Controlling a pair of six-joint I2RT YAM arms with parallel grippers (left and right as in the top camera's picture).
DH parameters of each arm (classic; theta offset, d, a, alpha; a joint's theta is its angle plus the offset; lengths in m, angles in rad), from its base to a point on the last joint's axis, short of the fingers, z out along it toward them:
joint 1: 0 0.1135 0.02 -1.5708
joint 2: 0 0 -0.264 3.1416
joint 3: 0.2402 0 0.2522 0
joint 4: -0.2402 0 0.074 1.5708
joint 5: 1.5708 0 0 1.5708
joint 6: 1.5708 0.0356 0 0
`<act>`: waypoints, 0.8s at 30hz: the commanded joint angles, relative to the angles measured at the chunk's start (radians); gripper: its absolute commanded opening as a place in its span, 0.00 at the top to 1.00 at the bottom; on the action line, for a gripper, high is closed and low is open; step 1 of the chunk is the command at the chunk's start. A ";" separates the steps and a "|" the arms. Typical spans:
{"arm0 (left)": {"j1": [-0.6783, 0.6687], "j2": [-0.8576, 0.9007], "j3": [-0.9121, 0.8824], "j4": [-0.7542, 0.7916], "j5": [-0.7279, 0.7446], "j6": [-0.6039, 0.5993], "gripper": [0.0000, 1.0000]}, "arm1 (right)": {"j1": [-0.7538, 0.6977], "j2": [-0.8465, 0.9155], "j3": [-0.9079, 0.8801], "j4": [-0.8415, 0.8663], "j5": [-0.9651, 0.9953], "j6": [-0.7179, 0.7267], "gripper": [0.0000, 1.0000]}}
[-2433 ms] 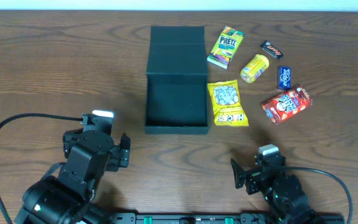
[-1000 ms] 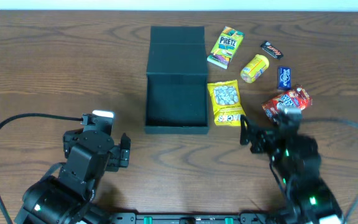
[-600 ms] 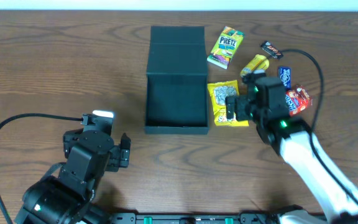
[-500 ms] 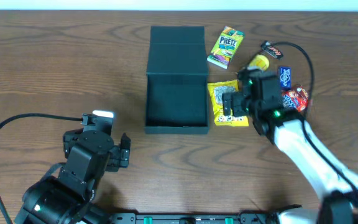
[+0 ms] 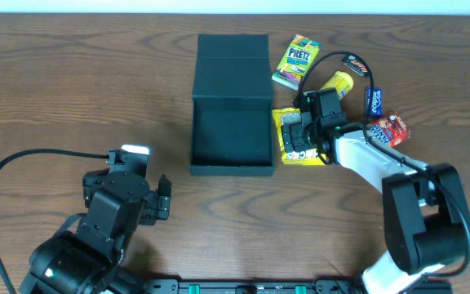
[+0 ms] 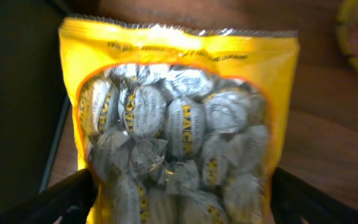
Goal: Pack container
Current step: 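Reach right gripper to the yellow candy bag and grasp it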
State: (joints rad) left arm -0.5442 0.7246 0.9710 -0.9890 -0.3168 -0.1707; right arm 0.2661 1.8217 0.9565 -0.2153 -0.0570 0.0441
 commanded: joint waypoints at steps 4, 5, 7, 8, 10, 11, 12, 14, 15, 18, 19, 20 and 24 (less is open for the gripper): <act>0.002 0.000 0.015 -0.003 0.000 0.006 0.05 | -0.005 0.026 0.017 0.008 -0.003 -0.004 0.42; 0.002 0.000 0.015 -0.003 0.000 0.006 0.05 | -0.005 0.026 0.017 0.008 -0.003 -0.003 0.45; 0.002 0.000 0.015 -0.003 0.000 0.006 0.05 | -0.005 0.026 0.017 0.006 -0.003 0.011 0.56; 0.002 0.000 0.015 -0.003 0.000 0.006 0.05 | -0.005 0.026 0.017 0.006 -0.003 0.011 0.62; 0.002 0.000 0.015 -0.003 0.000 0.006 0.05 | -0.005 0.026 0.017 0.006 -0.003 0.011 0.73; 0.002 0.000 0.015 -0.003 0.000 0.006 0.05 | -0.005 0.026 0.017 0.006 -0.004 0.011 0.79; 0.002 0.000 0.015 -0.003 0.000 0.006 0.05 | -0.005 0.026 0.017 0.004 -0.004 0.011 0.83; 0.002 0.000 0.015 -0.003 0.000 0.006 0.05 | -0.005 0.026 0.017 -0.002 -0.004 0.014 0.92; 0.002 0.000 0.015 -0.003 0.000 0.006 0.05 | -0.005 0.026 0.017 -0.003 -0.004 0.023 0.94; 0.002 0.000 0.015 -0.003 0.000 0.006 0.05 | -0.005 0.024 0.018 -0.006 -0.004 0.049 0.98; 0.002 0.000 0.015 -0.003 0.000 0.006 0.05 | -0.005 0.019 0.018 -0.006 -0.004 0.055 0.99; 0.002 0.000 0.015 -0.003 0.000 0.006 0.05 | -0.005 0.014 0.019 -0.010 -0.004 0.057 0.99; 0.002 0.000 0.015 -0.003 0.000 0.006 0.05 | -0.005 -0.041 0.045 -0.055 -0.003 0.057 0.99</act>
State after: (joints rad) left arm -0.5442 0.7246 0.9710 -0.9890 -0.3168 -0.1707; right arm 0.2661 1.8065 0.9970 -0.2420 -0.0643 0.0811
